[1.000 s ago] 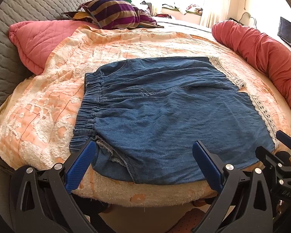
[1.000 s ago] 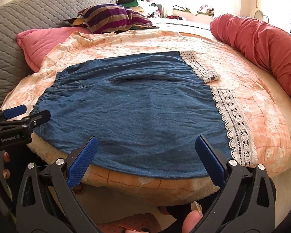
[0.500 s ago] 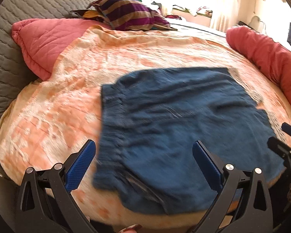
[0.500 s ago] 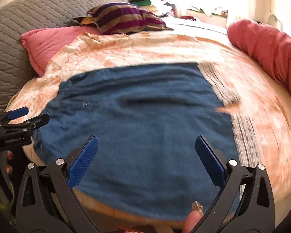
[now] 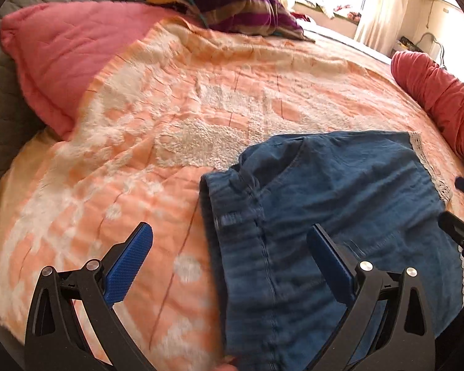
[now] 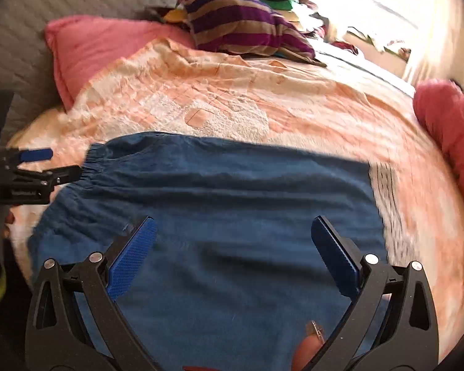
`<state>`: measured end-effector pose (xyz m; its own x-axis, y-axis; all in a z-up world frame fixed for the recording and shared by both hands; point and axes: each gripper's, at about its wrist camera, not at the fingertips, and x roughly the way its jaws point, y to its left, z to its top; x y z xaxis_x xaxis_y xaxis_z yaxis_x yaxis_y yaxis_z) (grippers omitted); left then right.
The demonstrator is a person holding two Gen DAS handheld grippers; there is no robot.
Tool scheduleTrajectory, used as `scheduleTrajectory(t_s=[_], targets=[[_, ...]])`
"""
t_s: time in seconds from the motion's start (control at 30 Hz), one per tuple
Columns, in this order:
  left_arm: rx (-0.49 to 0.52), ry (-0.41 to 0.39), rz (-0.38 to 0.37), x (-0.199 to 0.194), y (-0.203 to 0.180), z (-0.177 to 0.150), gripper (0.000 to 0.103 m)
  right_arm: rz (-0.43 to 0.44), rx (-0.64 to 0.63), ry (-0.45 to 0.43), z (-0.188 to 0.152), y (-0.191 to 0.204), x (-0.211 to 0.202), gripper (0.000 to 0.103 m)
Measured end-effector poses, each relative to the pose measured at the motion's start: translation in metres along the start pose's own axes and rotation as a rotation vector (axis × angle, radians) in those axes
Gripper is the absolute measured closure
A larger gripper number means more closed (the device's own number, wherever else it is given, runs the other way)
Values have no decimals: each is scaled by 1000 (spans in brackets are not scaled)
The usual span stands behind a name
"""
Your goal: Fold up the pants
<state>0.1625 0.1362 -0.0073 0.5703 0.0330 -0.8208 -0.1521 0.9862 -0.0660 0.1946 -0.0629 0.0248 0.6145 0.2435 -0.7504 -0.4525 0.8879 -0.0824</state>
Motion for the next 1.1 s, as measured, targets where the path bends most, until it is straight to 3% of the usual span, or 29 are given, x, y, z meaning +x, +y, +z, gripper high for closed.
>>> scheduleTrajectory(t_s=[0.13,0.27,0.43,0.47,0.5,0.7,0.93,0.97,1.03,1.1], targets=[[9,39,-11,27,8,19,4,16,-52,39,21,3,36,8],[14,25,-25,46,15,32,4,-26,-137,61,37,8,65,8],[61,45,-7,67,13,39,6,-4,-201,94,56,11,96,8],[68,46,-14,69,12,40,10,4,-211,99,59,11,102,8],[75,47,-27,71,11,41,27,12,-219,109,63,11,108,8],[166,41,-62,80,-4,43,67,40,-278,165,77,16,139,8],[191,-114,-56,36,-6,42,72,39,-451,164,84,32,159,8],[196,-127,-58,31,-7,41,72,38,-485,156,84,37,159,10],[206,-150,-62,23,-8,38,72,47,-544,166,81,45,162,25],[208,-148,-72,23,-9,36,72,67,-570,190,78,50,165,49]])
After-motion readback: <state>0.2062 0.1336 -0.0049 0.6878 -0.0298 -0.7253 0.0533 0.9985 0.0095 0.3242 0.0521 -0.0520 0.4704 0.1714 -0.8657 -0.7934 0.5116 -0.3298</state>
